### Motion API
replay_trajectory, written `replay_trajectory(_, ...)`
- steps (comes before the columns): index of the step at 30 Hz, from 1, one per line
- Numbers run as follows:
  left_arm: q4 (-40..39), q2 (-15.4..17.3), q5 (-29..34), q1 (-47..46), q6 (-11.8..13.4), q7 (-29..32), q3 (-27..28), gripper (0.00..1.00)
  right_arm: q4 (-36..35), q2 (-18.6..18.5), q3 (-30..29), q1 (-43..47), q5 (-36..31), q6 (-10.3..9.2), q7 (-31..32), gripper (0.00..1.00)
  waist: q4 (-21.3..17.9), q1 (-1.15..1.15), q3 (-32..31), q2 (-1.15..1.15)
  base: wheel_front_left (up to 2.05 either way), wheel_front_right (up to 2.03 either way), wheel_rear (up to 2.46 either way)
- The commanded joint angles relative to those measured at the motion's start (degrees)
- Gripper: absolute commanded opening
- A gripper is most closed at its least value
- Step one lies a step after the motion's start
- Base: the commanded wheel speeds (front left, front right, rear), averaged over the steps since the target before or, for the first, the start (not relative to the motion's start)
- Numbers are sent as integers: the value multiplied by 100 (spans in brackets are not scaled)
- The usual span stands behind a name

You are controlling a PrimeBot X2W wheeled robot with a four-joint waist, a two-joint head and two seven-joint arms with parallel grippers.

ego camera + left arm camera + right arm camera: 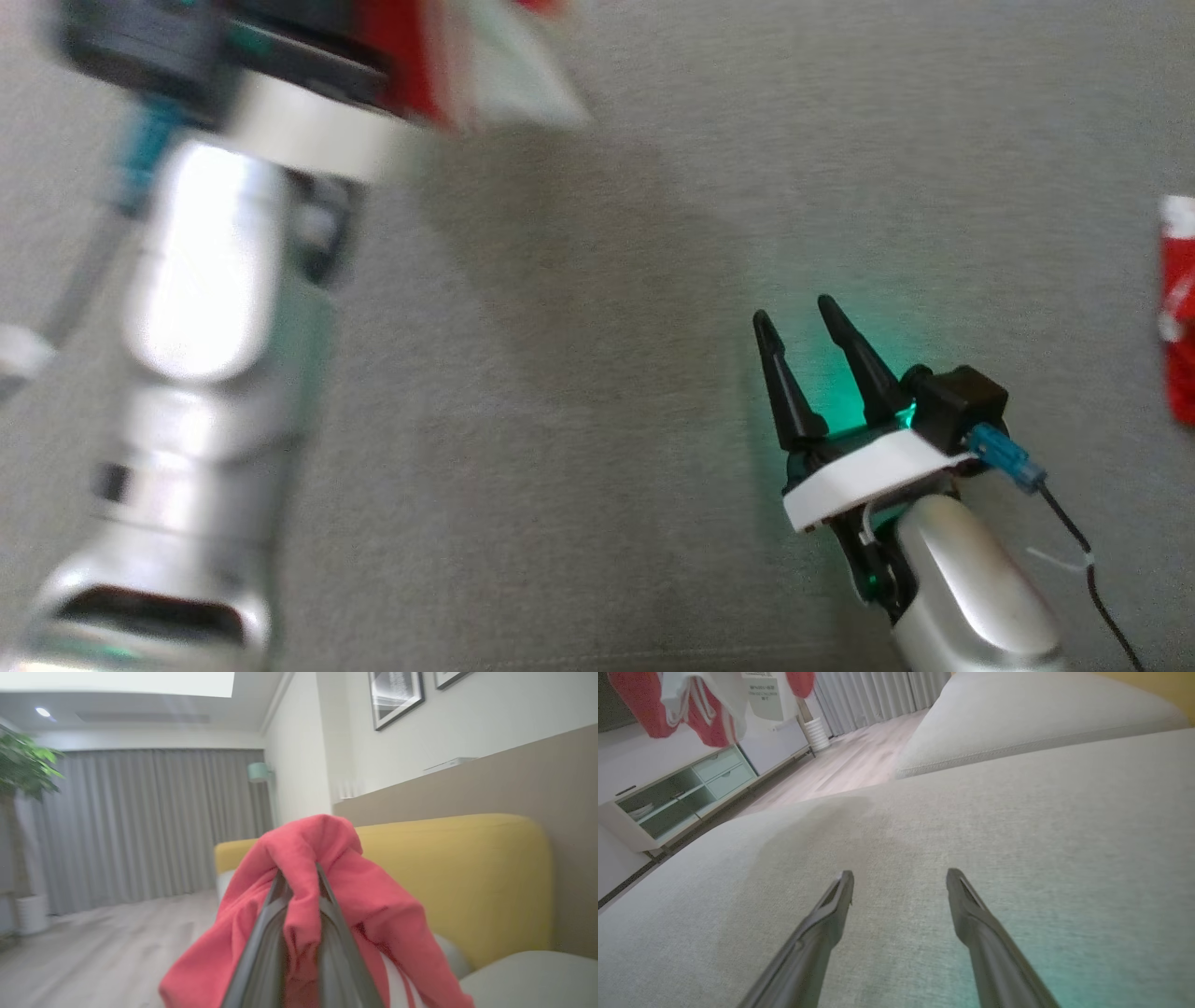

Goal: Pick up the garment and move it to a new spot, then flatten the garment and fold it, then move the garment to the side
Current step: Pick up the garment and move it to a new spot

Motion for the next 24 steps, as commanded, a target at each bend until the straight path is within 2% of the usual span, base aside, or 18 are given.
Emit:
replay_trajectory(1,-186,-12,-239,123,12,-22,-38,0,-129,12,80,100,58,18,4,100,-322,1,-270,0,0,0,0)
replay_trajectory(4,-12,-252,-642,504,11,-22,-444,0,-139,12,80,167,137,18,4,100,-549,1,-371,0,0,0,0)
replay_trajectory(7,290,-342,-850,909,10,-22,-771,0,-134,12,140,182,192,18,4,100,-761,1,-439,0,0,0,0)
replay_trajectory(8,411,-356,-884,1043,10,-22,-855,29,-136,12,146,186,203,18,4,100,-808,1,-452,0,0,0,0)
replay_trajectory(9,557,-365,-916,1186,26,-22,-909,85,-137,12,153,189,211,18,4,100,-851,1,-472,0,0,0,0)
replay_trajectory(10,668,-370,-939,1308,42,-22,-959,87,-131,12,144,197,215,18,4,100,-874,1,-484,0,0,0,0)
replay_trajectory(11,760,-373,-988,1425,85,-22,-978,100,-125,12,136,202,217,18,4,100,-891,1,-499,0,0,0,0)
replay_trajectory(15,942,-376,-963,1804,346,-22,-878,100,-123,12,40,224,207,18,4,100,-864,1,-564,0,0,0,0)
replay_trajectory(19,655,-320,-781,2310,594,-22,-334,100,-131,12,-105,285,221,18,4,100,-743,1,-750,0,0,0,0)
replay_trajectory(24,138,-148,-464,3287,732,-22,335,100,-93,12,-254,433,260,18,4,100,-556,1,-1090,0,0,0,0)
